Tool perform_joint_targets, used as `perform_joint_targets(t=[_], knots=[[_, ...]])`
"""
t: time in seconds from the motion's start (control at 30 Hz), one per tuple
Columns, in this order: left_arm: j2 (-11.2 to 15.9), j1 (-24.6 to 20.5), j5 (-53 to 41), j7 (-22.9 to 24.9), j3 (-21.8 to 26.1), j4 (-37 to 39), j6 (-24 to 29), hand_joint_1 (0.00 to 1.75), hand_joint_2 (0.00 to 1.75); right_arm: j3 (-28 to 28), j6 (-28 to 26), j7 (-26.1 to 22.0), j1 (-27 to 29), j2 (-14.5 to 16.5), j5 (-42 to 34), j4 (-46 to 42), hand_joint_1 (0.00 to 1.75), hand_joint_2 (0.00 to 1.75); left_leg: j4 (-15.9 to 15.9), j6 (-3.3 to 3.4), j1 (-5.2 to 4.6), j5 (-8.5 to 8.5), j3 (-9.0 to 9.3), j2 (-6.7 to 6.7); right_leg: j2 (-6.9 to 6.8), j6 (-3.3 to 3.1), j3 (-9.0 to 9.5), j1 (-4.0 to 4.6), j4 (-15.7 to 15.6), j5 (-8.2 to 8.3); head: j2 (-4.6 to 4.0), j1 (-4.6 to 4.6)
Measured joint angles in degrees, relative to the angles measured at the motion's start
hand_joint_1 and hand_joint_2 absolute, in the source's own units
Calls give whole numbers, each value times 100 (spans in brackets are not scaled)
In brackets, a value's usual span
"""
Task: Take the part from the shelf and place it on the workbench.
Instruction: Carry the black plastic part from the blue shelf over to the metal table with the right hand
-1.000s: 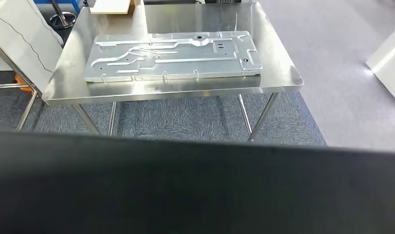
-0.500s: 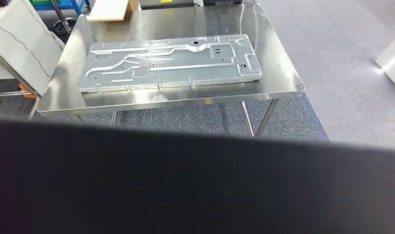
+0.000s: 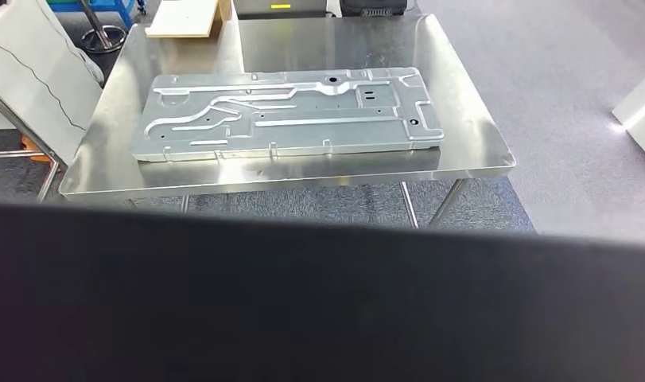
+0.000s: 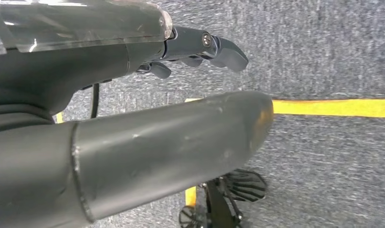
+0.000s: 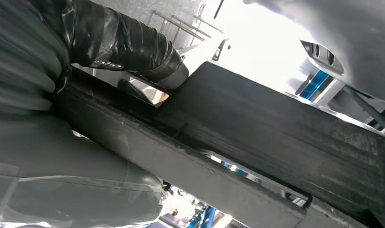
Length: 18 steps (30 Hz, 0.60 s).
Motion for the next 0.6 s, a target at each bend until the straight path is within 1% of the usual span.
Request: perform_joint_targets(t=[0.03,0.07,0.1,0.13,0.17,0.2,0.23,0.27,0.33,0.37,0.4,0.43,0.5,0.53,0.57,0.6], knots=[[0,2,0,1,0,1,0,0,0,0,-2,0,7,-1,0,0,171,175,1,1,-6,-41,49,-3,0,6,-198,-4,248,-2,0,0],[0,5,-1,1,1,1,0,0,0,0,-3,0,11,-1,0,0,171,175,2,-5,-8,-85,108,-8,-1,3,-283,-5,260,134,0,0],[0,5,-1,1,1,1,0,0,0,0,-4,-1,12,-1,0,0,171,175,3,-16,-9,-133,181,-16,-1,-9,-247,-5,32,386,0,0],[0,5,0,1,2,1,0,0,0,0,-5,-1,13,-1,0,0,171,175,2,-35,-10,-187,252,-25,-1,-32,-127,-3,-361,692,0,1],[-2,2,1,1,2,1,0,0,0,0,-6,0,13,-1,0,1,171,175,1,-61,-16,-239,308,-31,0,-61,6,12,-735,919,0,-1],[-1,-2,1,1,2,0,0,0,0,0,-7,1,11,-1,0,-1,171,175,6,-94,-24,-280,343,-37,-1,-90,121,25,-1046,1047,0,-2],[0,-5,2,2,3,0,0,0,0,0,-9,1,12,-1,0,-1,171,175,6,-125,-30,-308,353,-38,1,-113,179,41,-1218,1083,0,-5],[1,-7,1,2,3,0,0,0,0,0,-12,1,13,-1,0,-2,171,175,-1,-159,-32,-323,355,-35,7,-132,192,58,-1260,1040,0,-8],[4,-13,0,3,4,0,0,0,0,0,-17,0,16,1,1,-4,171,175,-16,-223,-20,-361,378,-25,20,-170,224,51,-1320,1012,0,-12],[5,-18,-3,1,4,-1,-1,0,0,-1,-18,-3,13,2,1,-5,171,175,40,-256,-14,-408,370,-20,21,-197,266,38,-1355,999,0,-14],[8,-25,-5,-1,4,-1,-1,0,0,-1,-19,-6,10,5,1,-7,171,175,205,-284,-9,-494,304,-17,14,-226,320,22,-1393,985,0,-19],[14,-29,-7,-3,4,-2,-2,0,0,-2,-20,-11,7,9,1,-8,171,175,494,-306,-3,-615,156,-16,5,-250,372,11,-1417,965,0,-24],[24,-23,-12,-7,4,-1,-4,0,0,-2,-20,-20,6,14,2,-9,171,175,1290,-342,-1,-858,-324,-15,-4,-281,442,12,-1429,906,0,-33],[28,-15,-14,-8,4,-1,-5,0,0,-2,-19,-23,8,15,4,-9,171,175,1576,-351,0,-880,-539,-15,-1,-284,480,14,-1429,872,0,-34],[28,-7,-18,-8,4,-1,-8,0,0,-2,-19,-27,9,15,8,-9,171,175,1662,-354,0,-783,-663,-15,3,-284,528,15,-1429,834,0,-36],[29,-3,-21,-9,4,-1,-10,0,0,-2,-19,-30,10,15,13,-9,171,175,1515,-347,-1,-572,-673,-15,9,-280,586,16,-1428,794,0,-36]])
